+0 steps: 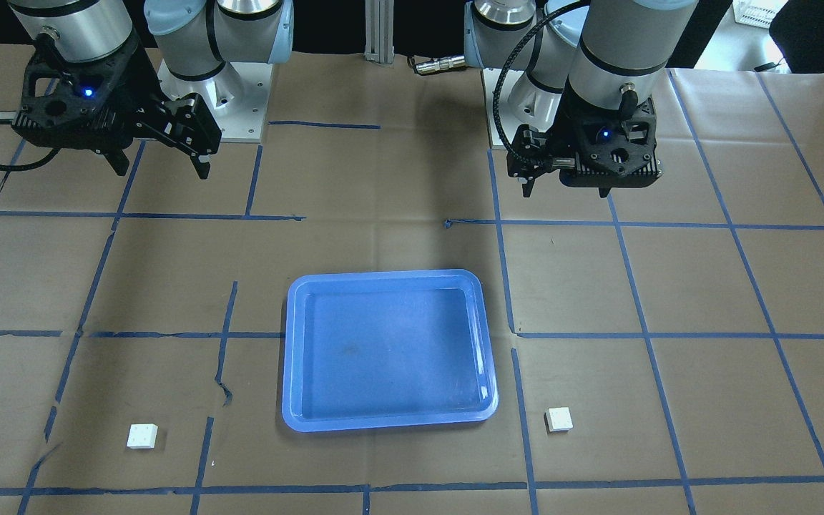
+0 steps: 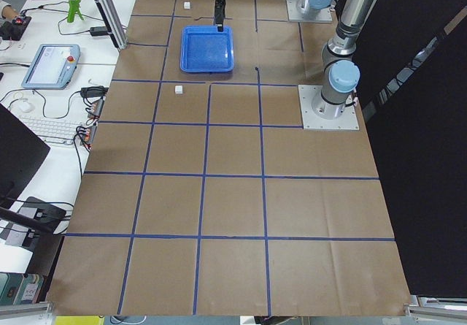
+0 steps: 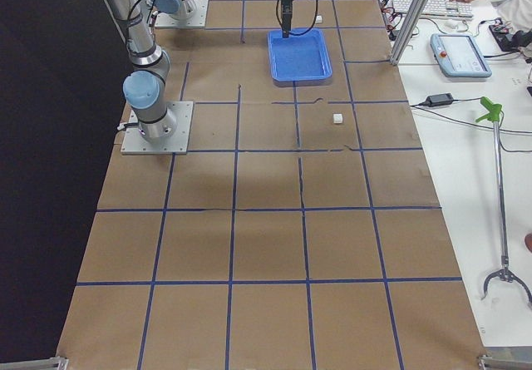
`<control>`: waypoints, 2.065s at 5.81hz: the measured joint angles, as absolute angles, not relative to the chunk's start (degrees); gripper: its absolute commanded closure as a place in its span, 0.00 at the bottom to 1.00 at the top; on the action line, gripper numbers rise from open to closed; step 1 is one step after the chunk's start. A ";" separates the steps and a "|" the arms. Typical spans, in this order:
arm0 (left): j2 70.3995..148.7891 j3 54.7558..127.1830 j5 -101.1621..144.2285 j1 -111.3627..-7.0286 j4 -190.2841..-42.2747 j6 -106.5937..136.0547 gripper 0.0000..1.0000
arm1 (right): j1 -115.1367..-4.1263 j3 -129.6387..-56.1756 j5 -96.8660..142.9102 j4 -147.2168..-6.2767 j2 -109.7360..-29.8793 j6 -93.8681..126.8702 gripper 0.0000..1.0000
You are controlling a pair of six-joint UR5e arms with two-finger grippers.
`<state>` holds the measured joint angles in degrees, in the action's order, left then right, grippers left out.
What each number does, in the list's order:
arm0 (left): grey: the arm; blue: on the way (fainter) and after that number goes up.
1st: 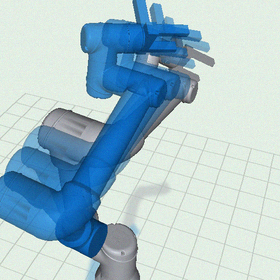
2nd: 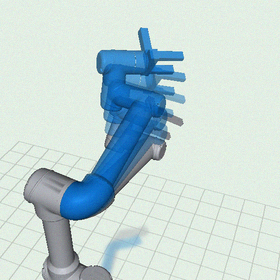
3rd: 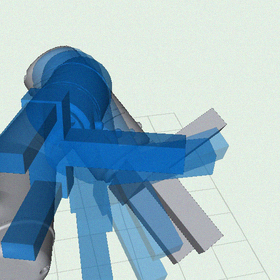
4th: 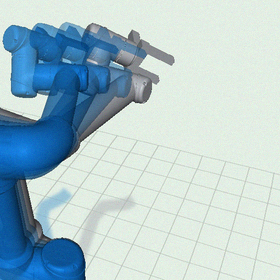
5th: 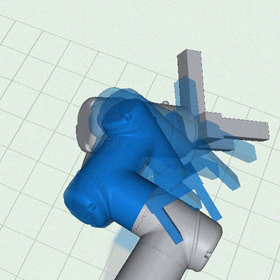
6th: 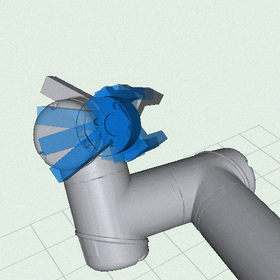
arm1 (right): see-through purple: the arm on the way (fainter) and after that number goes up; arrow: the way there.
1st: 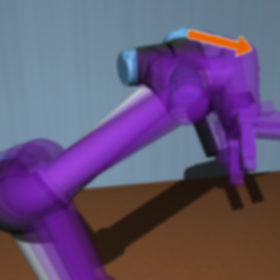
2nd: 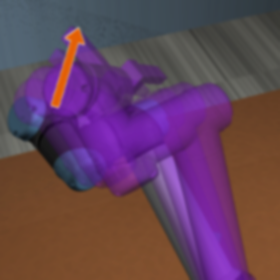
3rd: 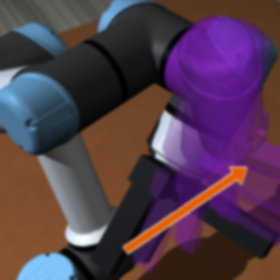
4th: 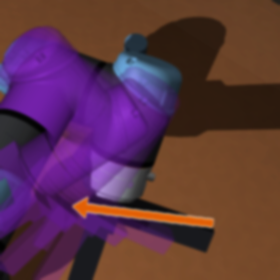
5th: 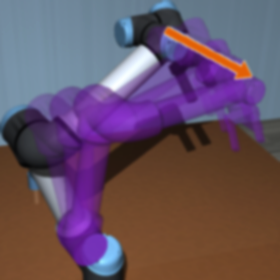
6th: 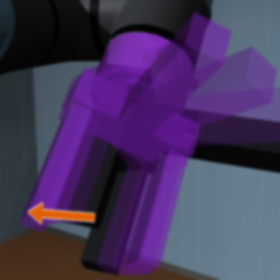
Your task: Assemble white blocks and place on blue tray
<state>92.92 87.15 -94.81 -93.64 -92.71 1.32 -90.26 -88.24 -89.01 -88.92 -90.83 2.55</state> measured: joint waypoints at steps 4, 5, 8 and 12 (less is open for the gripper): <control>91.99 86.95 -92.86 -93.45 -92.38 1.11 0.00 | -90.26 -88.28 -89.10 -88.88 -90.87 2.55 0.00; 91.80 87.51 -92.77 -93.46 -91.36 1.15 0.00 | -90.26 -88.26 -89.12 -88.86 -90.88 2.55 0.00; 100.12 89.50 -92.60 -88.78 -81.83 0.79 0.00 | -90.26 -88.32 -89.18 -88.83 -90.73 2.49 0.00; 122.50 86.70 -92.56 -86.16 -55.09 0.99 0.00 | -90.18 -88.25 -89.01 -88.81 -90.24 0.98 0.00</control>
<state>122.50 86.70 -92.56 -86.16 -55.09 0.99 -90.18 -88.25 -89.01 -88.81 -90.24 0.98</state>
